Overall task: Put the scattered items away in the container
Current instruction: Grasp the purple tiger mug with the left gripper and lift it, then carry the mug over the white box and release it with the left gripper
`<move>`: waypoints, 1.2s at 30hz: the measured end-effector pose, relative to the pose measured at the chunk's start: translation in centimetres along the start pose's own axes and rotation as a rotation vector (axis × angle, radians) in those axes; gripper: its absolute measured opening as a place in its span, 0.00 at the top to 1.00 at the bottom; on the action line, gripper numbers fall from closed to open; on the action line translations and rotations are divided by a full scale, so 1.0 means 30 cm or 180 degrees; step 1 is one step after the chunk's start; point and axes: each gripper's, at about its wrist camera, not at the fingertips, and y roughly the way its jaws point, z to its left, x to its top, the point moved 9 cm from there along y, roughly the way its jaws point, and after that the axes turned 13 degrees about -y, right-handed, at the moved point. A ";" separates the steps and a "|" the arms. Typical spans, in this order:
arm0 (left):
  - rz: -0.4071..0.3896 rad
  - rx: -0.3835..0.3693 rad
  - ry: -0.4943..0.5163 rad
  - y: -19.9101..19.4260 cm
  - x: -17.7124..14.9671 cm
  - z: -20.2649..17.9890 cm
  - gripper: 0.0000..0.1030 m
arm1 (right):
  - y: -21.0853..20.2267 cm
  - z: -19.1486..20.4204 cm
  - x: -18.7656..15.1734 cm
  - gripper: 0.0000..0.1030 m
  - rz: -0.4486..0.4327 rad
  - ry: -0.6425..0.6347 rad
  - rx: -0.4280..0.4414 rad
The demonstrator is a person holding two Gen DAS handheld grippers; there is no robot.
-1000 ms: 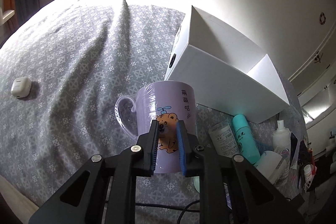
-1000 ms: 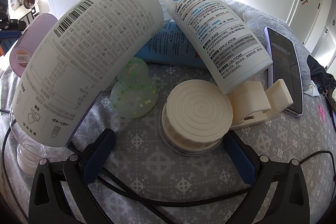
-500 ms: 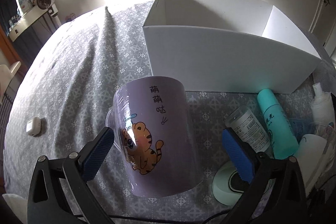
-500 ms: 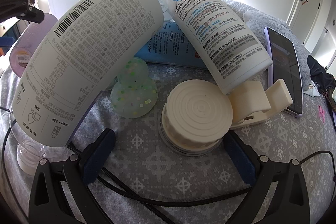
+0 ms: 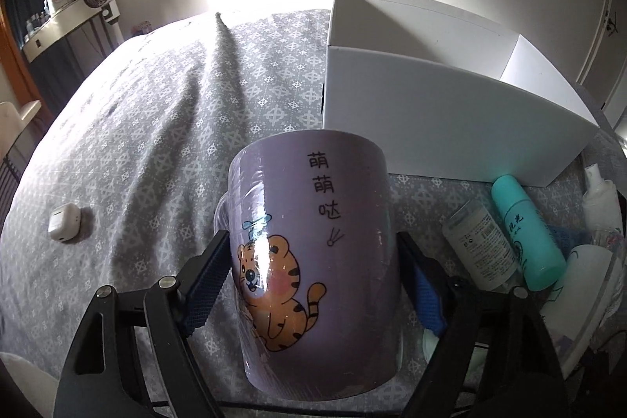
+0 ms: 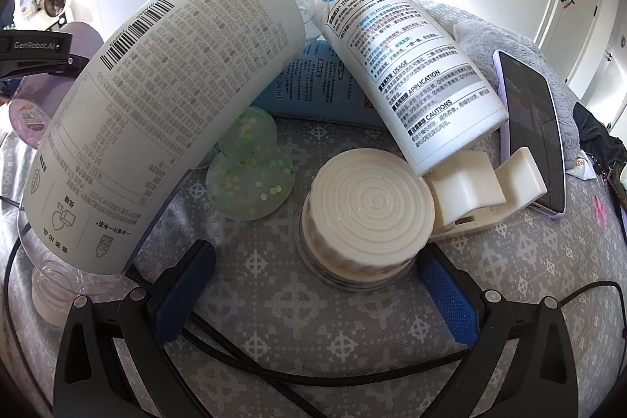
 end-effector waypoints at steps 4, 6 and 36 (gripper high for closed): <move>-0.0260 -0.0155 -0.0065 -0.122 0.051 -0.004 0.21 | 0.000 0.000 0.000 0.00 0.0000 0.0000 -0.0001; -0.0451 -0.0252 -0.0103 -0.199 0.099 -0.016 0.21 | 0.000 0.000 0.000 0.00 0.0000 0.0000 0.0000; -0.0916 -0.0112 0.0636 -0.004 0.371 -0.419 0.12 | 0.000 0.000 0.000 0.00 0.0000 0.0000 0.0000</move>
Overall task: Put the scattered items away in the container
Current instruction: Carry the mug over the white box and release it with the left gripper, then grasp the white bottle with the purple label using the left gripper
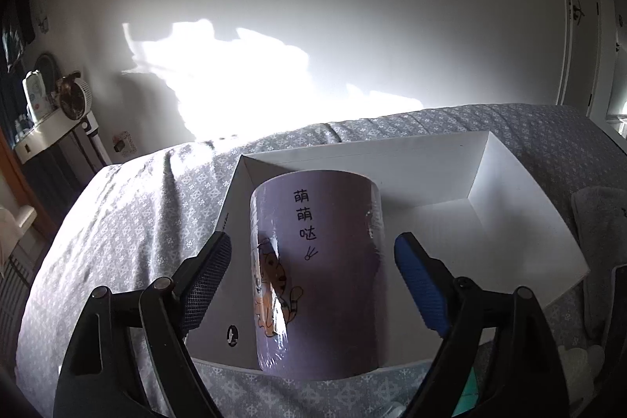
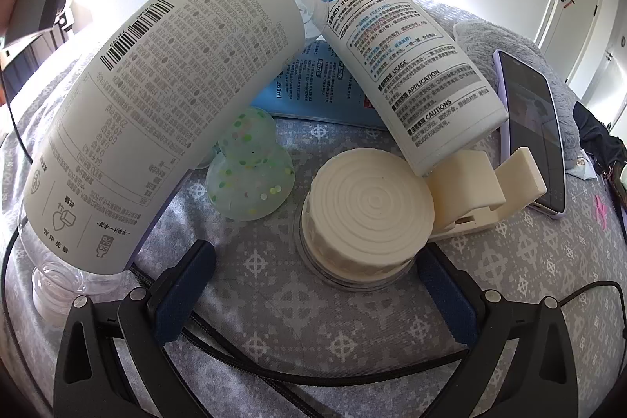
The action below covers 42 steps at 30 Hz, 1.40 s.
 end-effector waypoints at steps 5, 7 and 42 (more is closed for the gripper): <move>-0.0144 0.0016 0.0148 -0.090 -0.011 0.014 0.01 | -0.001 0.001 -0.001 0.00 0.0001 -0.0001 -0.0001; -0.0119 -0.0038 0.0120 -0.130 -0.026 0.035 0.00 | 0.000 0.000 0.000 0.00 0.0000 0.0000 -0.0001; 0.1615 -0.1836 0.0420 -0.364 -0.566 -0.199 0.01 | -0.004 0.007 0.005 0.00 0.0004 0.0041 0.0048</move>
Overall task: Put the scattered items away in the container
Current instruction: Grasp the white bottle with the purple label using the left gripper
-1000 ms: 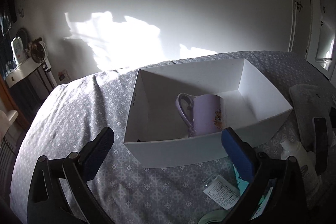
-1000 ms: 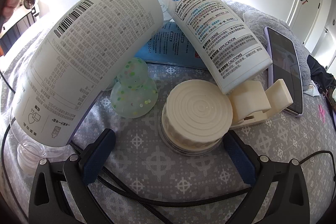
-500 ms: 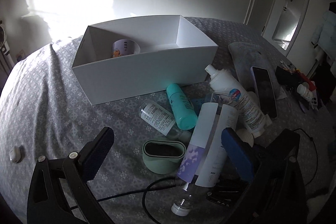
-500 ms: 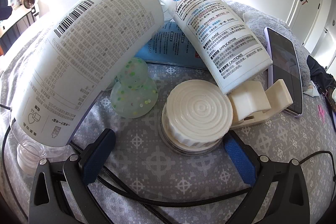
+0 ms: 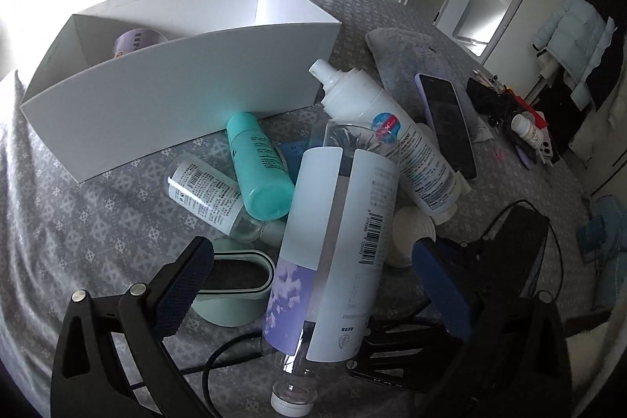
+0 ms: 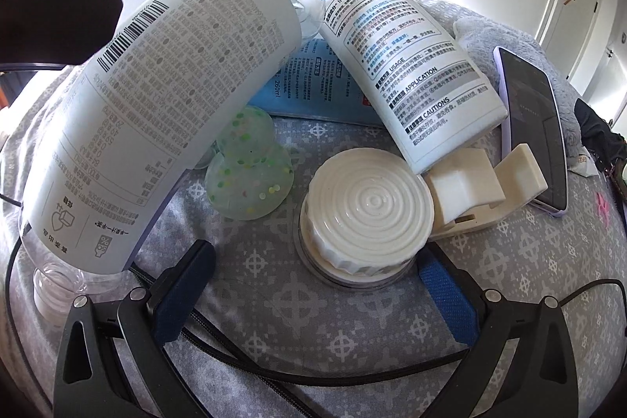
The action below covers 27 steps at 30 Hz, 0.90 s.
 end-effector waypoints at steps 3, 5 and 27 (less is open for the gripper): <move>0.0149 -0.0251 -0.0096 0.044 0.001 -0.003 0.01 | 0.003 0.003 0.006 0.00 0.0001 -0.0012 -0.0012; 0.0227 -0.0450 -0.0209 0.064 0.003 -0.008 0.06 | 0.003 0.004 0.004 0.00 0.0011 -0.0006 -0.0002; -0.0221 -0.0640 -0.0370 -0.069 0.045 0.021 0.38 | 0.008 -0.009 -0.004 0.00 0.0004 -0.0026 -0.0029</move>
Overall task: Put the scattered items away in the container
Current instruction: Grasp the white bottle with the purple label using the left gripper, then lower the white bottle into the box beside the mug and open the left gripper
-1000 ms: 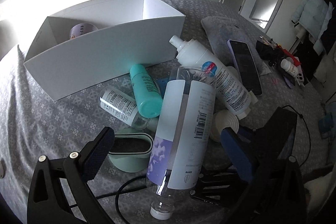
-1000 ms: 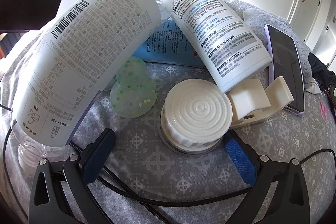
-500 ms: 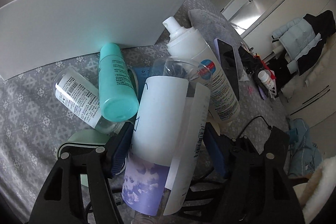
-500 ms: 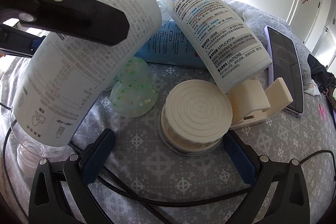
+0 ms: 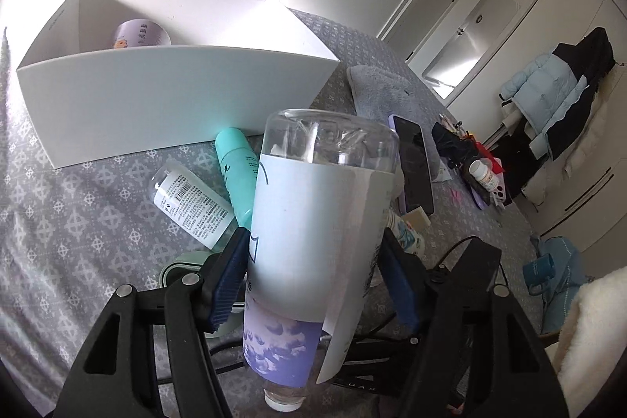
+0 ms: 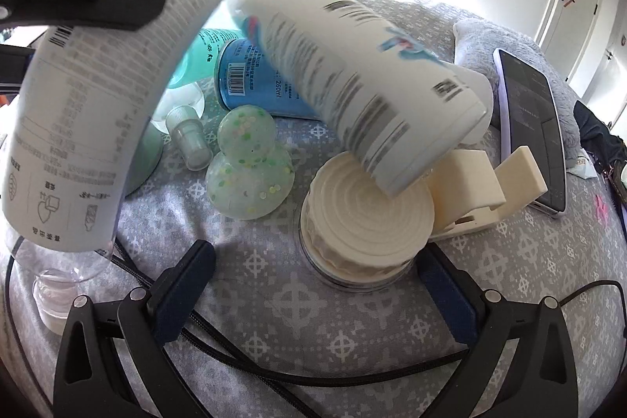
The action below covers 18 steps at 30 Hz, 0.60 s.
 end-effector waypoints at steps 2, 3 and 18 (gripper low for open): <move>-0.0111 -0.0033 -0.0001 -0.040 0.026 -0.010 0.38 | 0.000 -0.001 -0.001 0.00 0.0000 0.0000 0.0000; -0.0167 -0.0060 -0.0014 -0.059 0.042 -0.018 0.39 | 0.000 0.000 -0.001 0.00 0.0000 -0.0001 -0.0001; -0.1248 -0.0271 0.0028 -0.334 0.485 -0.102 0.39 | 0.003 -0.008 -0.007 0.00 0.0001 -0.0002 -0.0006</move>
